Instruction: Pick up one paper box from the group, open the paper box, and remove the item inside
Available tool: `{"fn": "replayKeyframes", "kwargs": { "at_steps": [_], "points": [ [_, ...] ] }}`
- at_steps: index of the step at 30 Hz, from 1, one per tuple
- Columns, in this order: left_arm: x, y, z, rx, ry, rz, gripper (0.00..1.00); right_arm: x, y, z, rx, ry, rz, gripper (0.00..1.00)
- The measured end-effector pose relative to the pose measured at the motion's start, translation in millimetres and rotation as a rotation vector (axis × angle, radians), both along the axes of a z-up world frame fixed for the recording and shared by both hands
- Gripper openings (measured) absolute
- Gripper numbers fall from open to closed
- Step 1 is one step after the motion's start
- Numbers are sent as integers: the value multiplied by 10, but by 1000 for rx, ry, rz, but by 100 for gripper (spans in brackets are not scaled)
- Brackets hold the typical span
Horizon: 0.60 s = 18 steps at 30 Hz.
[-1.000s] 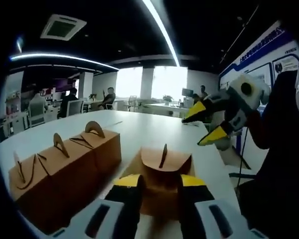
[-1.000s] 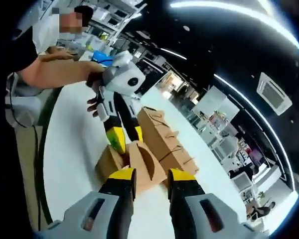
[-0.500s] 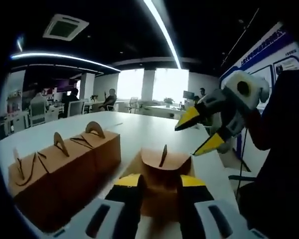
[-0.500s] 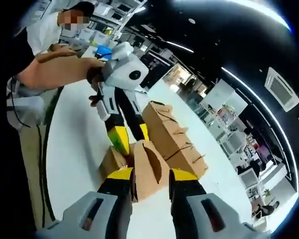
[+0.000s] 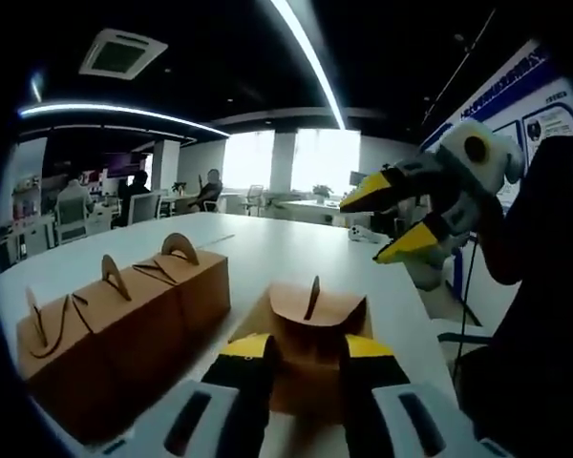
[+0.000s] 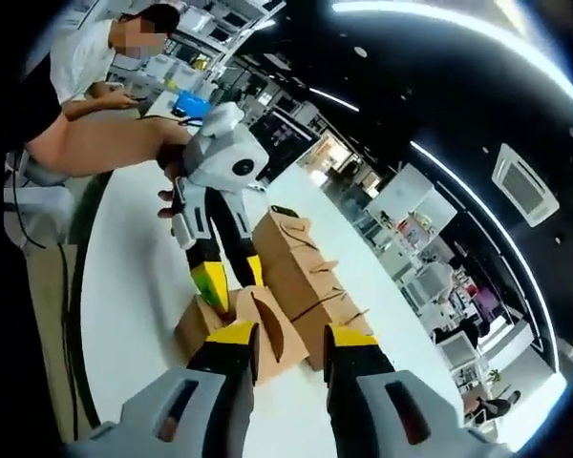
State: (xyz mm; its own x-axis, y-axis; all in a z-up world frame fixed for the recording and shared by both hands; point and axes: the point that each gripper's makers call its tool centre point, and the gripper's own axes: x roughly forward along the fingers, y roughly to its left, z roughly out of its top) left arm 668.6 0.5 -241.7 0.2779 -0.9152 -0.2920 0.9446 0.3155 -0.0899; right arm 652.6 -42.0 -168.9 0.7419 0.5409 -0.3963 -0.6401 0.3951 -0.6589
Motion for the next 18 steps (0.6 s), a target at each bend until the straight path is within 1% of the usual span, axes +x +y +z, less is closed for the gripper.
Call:
{"fn": "replayKeyframes", "kwargs": {
  "at_steps": [2, 4, 8, 12, 14, 16, 18],
  "points": [
    [-2, -2, 0, 1, -3, 2, 29, 15, 40, -4, -17, 2, 5, 27],
    [-5, -2, 0, -1, -3, 4, 29, 25, 68, -87, -46, 33, 11, 25],
    [-2, 0, -2, -4, -1, 5, 29, 61, 100, -252, -80, 73, 6, 25],
    [8, -2, -5, -1, 0, 5, 29, -5, 198, -390, -88, 126, 33, 24],
    [12, -3, -6, -1, -1, 5, 29, -19, 217, -442, -95, 130, 32, 24],
    [17, -3, -7, -3, 2, 4, 29, 22, 187, -488, -117, 95, 0, 23],
    [21, -3, -8, -4, 2, 3, 29, 31, 166, -571, -144, 86, -6, 22]
  ]
}}
